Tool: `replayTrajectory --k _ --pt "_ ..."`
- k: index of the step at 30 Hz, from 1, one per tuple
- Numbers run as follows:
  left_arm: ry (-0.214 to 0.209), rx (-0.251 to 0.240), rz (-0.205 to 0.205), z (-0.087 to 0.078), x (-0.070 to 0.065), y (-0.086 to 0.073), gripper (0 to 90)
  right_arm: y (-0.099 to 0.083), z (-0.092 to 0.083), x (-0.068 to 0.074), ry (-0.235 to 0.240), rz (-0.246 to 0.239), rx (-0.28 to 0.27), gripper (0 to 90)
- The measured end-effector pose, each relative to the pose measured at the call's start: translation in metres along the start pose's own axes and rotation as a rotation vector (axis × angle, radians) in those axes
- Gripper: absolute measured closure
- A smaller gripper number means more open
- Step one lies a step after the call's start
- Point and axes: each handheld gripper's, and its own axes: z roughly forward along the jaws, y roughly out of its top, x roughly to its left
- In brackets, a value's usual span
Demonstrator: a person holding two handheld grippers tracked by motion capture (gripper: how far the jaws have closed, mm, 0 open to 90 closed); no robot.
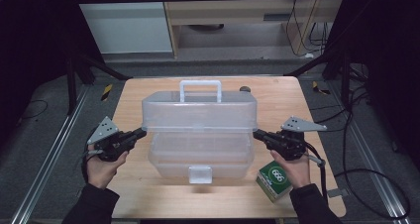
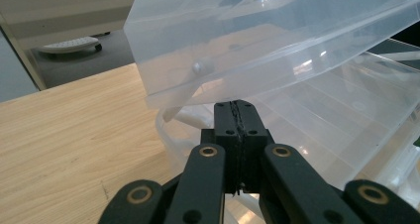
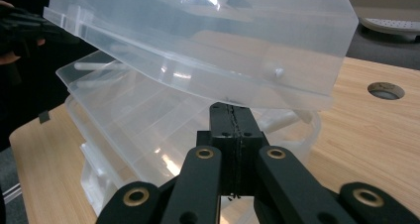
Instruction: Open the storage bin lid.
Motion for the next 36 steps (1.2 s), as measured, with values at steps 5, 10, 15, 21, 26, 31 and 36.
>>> replayTrajectory --k 5,10,15,21,26,31,36 --pt "-0.004 0.001 0.005 0.001 0.0 -0.001 89.1 0.0 0.0 0.0 0.001 -0.004 0.002 90.0" --pt "-0.001 0.005 0.009 0.002 -0.001 -0.002 88.5 -0.001 0.001 0.002 0.003 -0.01 0.006 90.0" --pt "0.03 0.013 0.018 0.0 0.003 -0.008 84.4 -0.001 0.001 0.002 0.003 -0.015 0.011 90.0" --pt "0.065 -0.003 0.039 -0.001 0.002 -0.006 73.3 -0.002 0.002 0.004 0.005 -0.02 0.022 90.0" --pt "0.077 -0.008 0.06 0.004 -0.001 -0.006 60.5 -0.002 0.001 0.004 0.006 -0.021 0.022 90.0" --pt "0.079 -0.012 0.083 0.012 -0.002 -0.004 56.4 -0.002 0.001 0.004 0.006 -0.02 0.023 90.0" --pt "0.079 -0.028 0.103 0.016 -0.004 0.001 55.4 -0.002 0.001 0.004 0.005 -0.018 0.022 90.0"
